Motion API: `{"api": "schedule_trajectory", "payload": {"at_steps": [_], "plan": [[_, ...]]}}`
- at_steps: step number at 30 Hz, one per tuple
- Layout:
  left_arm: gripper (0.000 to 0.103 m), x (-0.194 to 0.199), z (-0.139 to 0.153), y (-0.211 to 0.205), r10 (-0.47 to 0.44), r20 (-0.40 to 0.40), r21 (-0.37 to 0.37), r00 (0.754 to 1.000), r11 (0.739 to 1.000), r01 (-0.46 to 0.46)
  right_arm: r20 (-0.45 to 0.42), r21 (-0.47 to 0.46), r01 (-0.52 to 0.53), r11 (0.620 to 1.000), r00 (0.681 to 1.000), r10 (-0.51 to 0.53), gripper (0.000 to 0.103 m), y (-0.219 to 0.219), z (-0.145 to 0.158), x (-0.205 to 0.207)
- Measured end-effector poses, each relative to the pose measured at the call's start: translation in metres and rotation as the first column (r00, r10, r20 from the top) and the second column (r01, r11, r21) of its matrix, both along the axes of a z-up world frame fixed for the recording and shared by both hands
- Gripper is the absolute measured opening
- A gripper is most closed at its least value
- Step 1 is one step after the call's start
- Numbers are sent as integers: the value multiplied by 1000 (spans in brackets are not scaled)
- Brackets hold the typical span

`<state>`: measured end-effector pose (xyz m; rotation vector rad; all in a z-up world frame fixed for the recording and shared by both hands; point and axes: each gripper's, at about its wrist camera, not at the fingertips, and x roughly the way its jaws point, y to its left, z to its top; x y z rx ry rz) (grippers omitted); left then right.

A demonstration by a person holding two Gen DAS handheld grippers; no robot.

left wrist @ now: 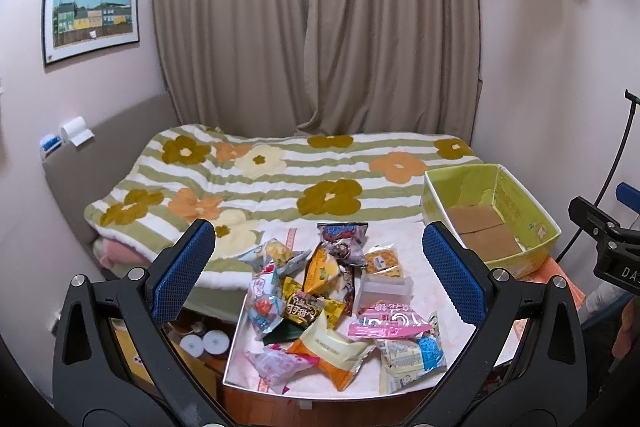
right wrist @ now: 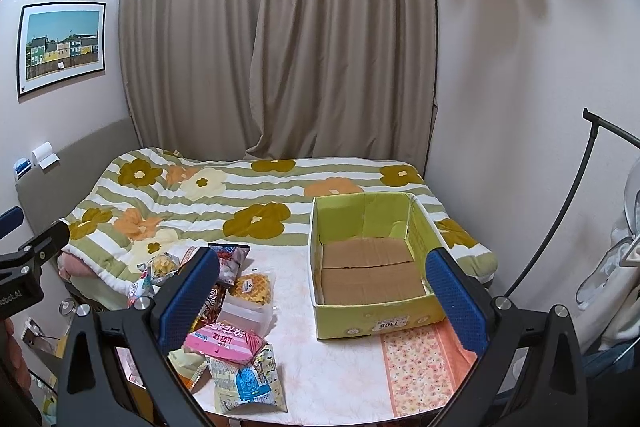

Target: Organize snacks

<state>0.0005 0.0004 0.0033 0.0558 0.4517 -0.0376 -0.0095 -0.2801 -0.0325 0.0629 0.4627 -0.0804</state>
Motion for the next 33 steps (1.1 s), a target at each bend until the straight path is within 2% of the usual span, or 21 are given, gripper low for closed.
{"api": "schedule_trajectory", "payload": {"at_steps": [33], "plan": [[103, 2, -1, 4, 0, -30, -23, 1000, 1000, -1, 1, 3, -9, 1000, 1000, 9, 103, 5, -3, -3]]}}
